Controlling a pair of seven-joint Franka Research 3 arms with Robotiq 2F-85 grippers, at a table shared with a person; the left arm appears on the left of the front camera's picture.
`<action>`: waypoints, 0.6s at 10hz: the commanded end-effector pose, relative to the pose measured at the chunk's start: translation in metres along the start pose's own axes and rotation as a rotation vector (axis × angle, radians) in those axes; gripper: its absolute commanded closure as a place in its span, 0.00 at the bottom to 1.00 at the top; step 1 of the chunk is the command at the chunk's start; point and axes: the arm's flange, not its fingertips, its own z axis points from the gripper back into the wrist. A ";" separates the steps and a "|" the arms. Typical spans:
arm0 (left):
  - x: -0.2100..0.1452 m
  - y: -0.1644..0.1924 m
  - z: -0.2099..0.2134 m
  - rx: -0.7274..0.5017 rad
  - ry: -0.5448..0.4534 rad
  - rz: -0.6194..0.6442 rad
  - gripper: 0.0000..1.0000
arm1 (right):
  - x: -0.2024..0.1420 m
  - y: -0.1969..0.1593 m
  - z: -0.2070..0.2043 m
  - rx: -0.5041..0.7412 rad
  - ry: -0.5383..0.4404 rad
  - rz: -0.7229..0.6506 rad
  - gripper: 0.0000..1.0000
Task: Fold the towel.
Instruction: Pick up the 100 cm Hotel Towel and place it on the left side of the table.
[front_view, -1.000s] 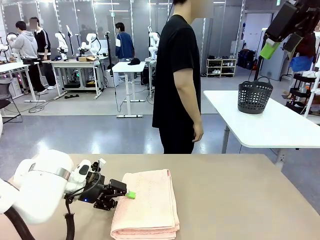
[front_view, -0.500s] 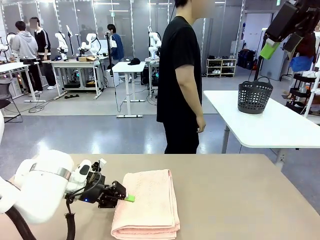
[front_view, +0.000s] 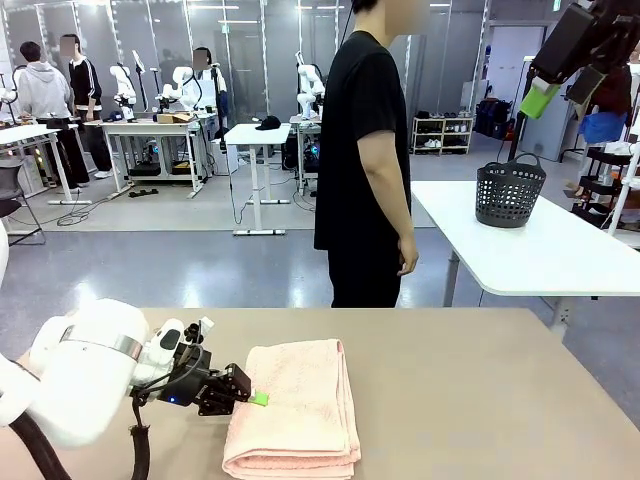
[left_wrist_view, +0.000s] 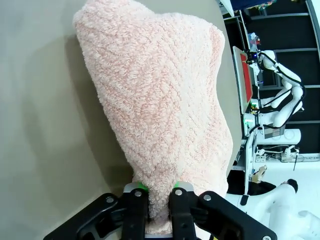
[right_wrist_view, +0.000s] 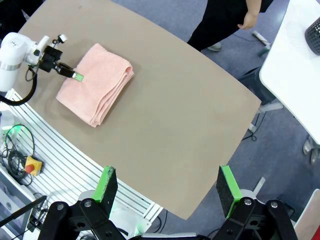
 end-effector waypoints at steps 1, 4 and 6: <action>-0.001 0.000 0.000 -0.004 -0.010 0.013 1.00 | 0.000 -0.002 0.002 -0.008 -0.003 0.001 0.00; -0.001 0.000 0.000 -0.004 -0.010 0.013 1.00 | 0.000 -0.002 0.002 -0.008 -0.003 0.001 0.00; 0.014 -0.012 0.017 -0.019 0.018 -0.016 0.86 | 0.000 -0.002 0.002 -0.008 -0.003 0.001 0.00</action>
